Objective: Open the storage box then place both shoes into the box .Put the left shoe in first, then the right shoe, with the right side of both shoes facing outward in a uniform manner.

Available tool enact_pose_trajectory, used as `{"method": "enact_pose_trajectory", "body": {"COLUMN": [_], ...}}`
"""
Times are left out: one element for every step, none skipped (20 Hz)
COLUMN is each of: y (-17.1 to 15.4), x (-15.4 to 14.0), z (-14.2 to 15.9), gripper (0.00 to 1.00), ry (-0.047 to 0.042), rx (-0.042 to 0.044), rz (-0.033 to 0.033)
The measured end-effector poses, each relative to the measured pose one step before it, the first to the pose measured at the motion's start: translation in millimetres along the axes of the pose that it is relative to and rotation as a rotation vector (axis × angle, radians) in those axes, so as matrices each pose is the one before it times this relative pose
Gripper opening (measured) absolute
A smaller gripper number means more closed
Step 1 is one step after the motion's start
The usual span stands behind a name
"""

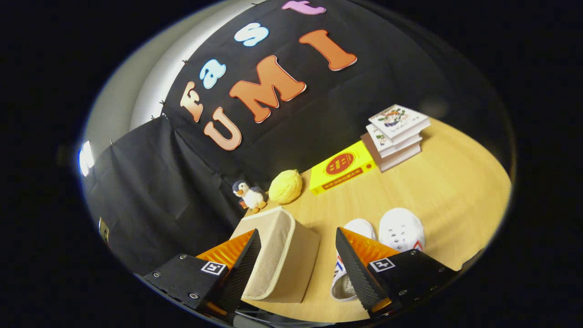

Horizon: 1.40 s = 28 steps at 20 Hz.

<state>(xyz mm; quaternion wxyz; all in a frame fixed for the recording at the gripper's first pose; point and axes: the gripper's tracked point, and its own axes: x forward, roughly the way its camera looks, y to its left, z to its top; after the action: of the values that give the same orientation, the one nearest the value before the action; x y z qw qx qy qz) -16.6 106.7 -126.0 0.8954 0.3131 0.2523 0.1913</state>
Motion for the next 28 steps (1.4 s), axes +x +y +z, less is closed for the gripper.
{"method": "enact_pose_trajectory", "body": {"y": [-0.07, 2.68, 2.44, 3.8, 4.51, 0.39, -1.13, -1.08, -0.27, 0.71, 0.69, -0.1, -0.21, -0.41, -0.43, 0.78, 1.51, 2.07, 2.86, 0.86, 0.31, 1.89, 3.27, 4.37, 1.47, 2.79, 2.82, 5.07], "x": [4.67, 4.79, 4.7, 5.39, 4.66, 5.42, 6.67, 4.28, 6.92, 3.8, 4.8, 4.55, 4.45, 5.2, 5.12, 1.97, 3.66, 2.89, 2.66, 0.16, 1.39, -2.25, -0.21, -4.08, -3.42, -1.97, -2.44, -3.94], "z": [-10.45, -10.91, -9.04, -8.73, -5.18, -5.94, -7.56, -4.77, -4.79, -5.49, -3.54, -4.11, -3.04, -4.17, -2.62, -3.36, -2.31, -3.3, -0.95, -2.35, 0.68, 0.58, 1.11, 1.9, 1.14, -1.91, -0.99, 0.05], "gripper": [0.98, 0.98, 0.98, 0.98, 0.98, 0.98, 0.98, 0.98, 0.98, 0.98, 0.98, 0.98, 0.98, 0.98, 0.98, 0.98, 0.98, 0.98, 0.98, 0.97, 0.97, 0.96, 0.95, 0.91, 0.86, 0.78, 0.74, 0.62], "ry": [0.03475, 0.04002, 0.0262, 0.02194, 0.00885, 0.01313, 0.02139, 0.01615, 0.01518, 0.01703, 0.01297, 0.00887, 0.007, 0.0085, 0.00812, 0.00489, 0.00548, 0.00064, -0.00401, -0.00012, -0.00511, -0.00642, -0.00377, -0.01057, -0.00413, 0.00907, 0.0109, 0.005], "rx": [0.05022, 0.05892, 0.05376, 0.04861, 0.03569, 0.02762, 0.01835, 0.01063, 0.0129, 0.01887, 0.01973, 0.02003, 0.02015, 0.02396, 0.02491, 0.02626, 0.02861, 0.0302, 0.02949, 0.02375, 0.01836, 0.01979, 0.01629, 0.00583, -0.0121, -0.02589, -0.02599, -0.02154], "rz": [0.01915, 0.03082, 0.02971, 0.0342, 0.03431, 0.01575, 0.00778, 0.00729, 0.00874, 0.00948, 0.01183, 0.00814, 0.0086, 0.00676, 0.00827, 0.00935, 0.01696, 0.01948, 0.01942, 0.00936, 0.00954, 0.00687, 0.01279, 0.00734, -0.00239, 0.00229, -0.00813, -0.00475]}}
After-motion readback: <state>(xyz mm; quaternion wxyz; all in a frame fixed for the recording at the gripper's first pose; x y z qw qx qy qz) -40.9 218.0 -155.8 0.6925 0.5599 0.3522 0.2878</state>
